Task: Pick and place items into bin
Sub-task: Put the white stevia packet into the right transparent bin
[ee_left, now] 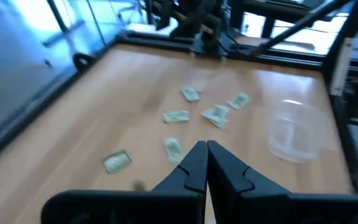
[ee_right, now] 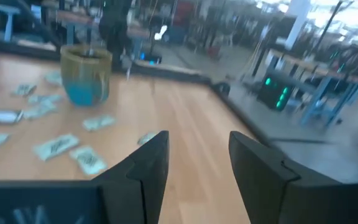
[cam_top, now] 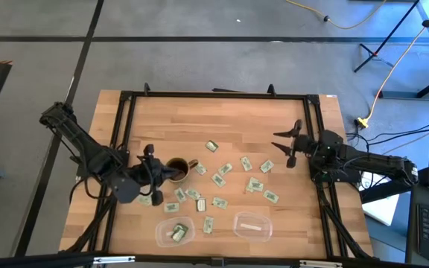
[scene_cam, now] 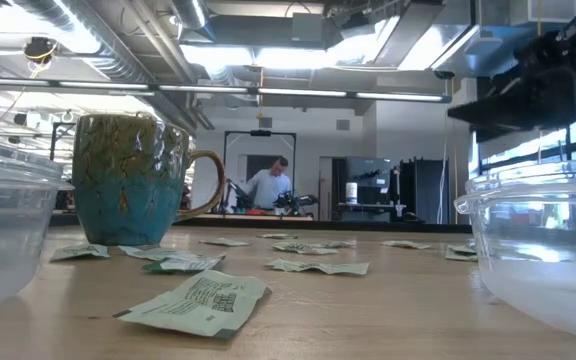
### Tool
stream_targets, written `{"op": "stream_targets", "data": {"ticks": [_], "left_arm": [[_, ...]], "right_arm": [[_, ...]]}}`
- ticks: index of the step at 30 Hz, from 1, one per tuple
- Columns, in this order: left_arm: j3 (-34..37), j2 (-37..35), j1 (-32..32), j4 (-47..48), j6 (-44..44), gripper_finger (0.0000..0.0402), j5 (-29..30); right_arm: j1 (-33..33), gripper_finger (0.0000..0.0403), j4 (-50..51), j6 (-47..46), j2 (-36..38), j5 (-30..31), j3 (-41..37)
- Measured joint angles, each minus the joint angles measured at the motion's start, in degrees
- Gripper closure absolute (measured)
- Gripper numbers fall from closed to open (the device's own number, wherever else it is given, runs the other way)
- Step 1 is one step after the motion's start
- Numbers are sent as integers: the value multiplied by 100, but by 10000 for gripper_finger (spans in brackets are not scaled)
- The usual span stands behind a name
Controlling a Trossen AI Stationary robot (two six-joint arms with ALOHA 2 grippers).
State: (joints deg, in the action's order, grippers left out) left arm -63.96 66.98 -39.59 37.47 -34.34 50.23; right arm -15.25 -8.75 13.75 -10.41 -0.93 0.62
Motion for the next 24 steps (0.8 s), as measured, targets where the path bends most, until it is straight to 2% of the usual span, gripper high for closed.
{"op": "stream_targets", "data": {"ticks": [6, 11, 18, 24], "left_arm": [[0, 2, 0, -39, -875, 396, -274], [-1, 1, -17, -6, -918, 396, -502], [0, -370, -17, 139, -268, 396, -741], [-2, -887, 57, 230, 664, 396, -1037]], "right_arm": [[0, 232, -546, 3, 2, -9, 2], [-2, 232, -348, -407, -15, -24, 2], [-1, 232, -232, -724, -92, 1, 40], [-2, 232, 237, -909, -340, 549, 481]]}}
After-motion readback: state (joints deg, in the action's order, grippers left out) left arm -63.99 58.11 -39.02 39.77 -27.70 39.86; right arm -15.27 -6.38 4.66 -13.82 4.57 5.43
